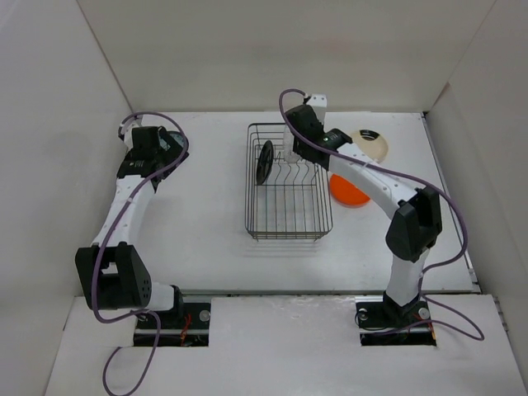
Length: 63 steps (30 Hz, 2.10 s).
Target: Load the plates into the dish rack
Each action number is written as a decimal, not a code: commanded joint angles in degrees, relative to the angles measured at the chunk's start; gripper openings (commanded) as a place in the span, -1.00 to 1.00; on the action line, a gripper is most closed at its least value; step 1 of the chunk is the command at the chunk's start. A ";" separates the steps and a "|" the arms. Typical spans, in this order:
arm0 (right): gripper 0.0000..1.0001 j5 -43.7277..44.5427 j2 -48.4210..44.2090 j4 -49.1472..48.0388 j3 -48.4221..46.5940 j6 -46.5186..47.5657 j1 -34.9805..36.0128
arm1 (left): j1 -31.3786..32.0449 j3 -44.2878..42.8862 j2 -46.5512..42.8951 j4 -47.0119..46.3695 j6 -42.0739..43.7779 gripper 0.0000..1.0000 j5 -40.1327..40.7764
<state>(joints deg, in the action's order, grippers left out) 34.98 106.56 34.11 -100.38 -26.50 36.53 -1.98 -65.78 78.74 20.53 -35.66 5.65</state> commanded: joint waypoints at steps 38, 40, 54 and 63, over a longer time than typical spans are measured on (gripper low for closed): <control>-0.92 -1.05 5.76 0.52 -4.39 -5.67 3.02 | -0.04 -2.78 -0.25 1.97 -0.38 1.00 3.23; -0.86 -1.06 6.38 0.52 -4.39 -5.67 3.02 | -0.04 -2.78 -0.25 1.97 -0.38 1.00 3.23; 0.35 -0.27 5.24 1.66 -5.53 -6.19 4.07 | -1.18 -3.30 2.03 2.49 -0.90 1.00 1.47; 0.70 6.23 -5.21 2.19 -3.52 -4.88 4.07 | -5.92 -2.78 8.35 0.82 -7.22 1.00 -2.40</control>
<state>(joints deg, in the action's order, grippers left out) 37.17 108.75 36.97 -103.15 -32.25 40.21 -6.17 -66.92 86.02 22.35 -39.42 4.69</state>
